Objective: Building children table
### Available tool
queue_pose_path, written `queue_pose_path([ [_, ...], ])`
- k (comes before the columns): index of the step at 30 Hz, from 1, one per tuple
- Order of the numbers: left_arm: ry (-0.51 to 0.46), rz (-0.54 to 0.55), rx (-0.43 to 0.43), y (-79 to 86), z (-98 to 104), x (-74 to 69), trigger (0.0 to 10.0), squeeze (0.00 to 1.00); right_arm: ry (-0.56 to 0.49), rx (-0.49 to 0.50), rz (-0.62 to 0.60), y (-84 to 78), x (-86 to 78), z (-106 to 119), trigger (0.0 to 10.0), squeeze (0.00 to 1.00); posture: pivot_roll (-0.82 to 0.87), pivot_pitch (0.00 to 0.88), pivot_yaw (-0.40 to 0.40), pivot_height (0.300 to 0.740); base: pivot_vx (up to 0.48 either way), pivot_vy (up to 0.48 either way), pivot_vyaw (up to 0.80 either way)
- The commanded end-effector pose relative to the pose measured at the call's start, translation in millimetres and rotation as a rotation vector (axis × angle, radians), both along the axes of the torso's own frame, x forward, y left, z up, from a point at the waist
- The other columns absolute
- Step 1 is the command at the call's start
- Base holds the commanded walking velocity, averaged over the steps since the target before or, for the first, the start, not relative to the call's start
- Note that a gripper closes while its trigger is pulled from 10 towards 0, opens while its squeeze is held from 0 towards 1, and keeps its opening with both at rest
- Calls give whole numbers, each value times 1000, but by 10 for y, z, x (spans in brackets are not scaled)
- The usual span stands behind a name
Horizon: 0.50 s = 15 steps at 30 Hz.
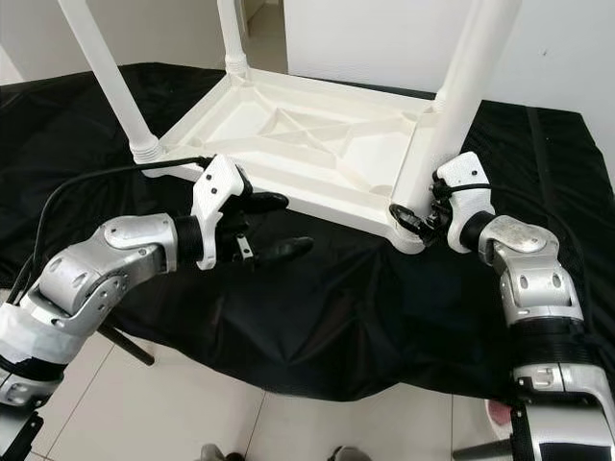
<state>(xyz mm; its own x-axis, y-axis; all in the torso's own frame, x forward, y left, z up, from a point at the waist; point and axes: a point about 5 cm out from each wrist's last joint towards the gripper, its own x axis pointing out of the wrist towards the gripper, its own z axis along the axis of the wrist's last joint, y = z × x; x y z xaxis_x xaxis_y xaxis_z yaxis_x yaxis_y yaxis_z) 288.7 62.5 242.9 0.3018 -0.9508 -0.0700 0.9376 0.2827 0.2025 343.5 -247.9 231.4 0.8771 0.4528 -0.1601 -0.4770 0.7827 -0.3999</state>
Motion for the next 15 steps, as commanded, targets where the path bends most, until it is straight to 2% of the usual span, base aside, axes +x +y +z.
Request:
queue_pose_path([
  [1,7,-308,66,-26,14,-172,10000,0,10,9,23,24,11,-14,5804,0,-113,147,91,740,0,0,0],
  [2,7,-307,66,-23,13,-171,10000,0,13,14,23,29,14,-20,5804,0,-112,141,93,740,0,0,0],
  [4,7,-306,66,-20,14,-171,10000,0,19,29,28,34,21,-32,0,0,-112,141,93,740,0,0,0],
  [10,7,-301,63,-15,19,-176,10000,0,43,65,23,50,19,-96,0,0,-112,141,93,740,0,0,0],
  [15,10,-300,62,-6,12,-179,10000,0,81,59,-62,28,29,-259,0,0,-113,136,94,740,0,0,0],
])
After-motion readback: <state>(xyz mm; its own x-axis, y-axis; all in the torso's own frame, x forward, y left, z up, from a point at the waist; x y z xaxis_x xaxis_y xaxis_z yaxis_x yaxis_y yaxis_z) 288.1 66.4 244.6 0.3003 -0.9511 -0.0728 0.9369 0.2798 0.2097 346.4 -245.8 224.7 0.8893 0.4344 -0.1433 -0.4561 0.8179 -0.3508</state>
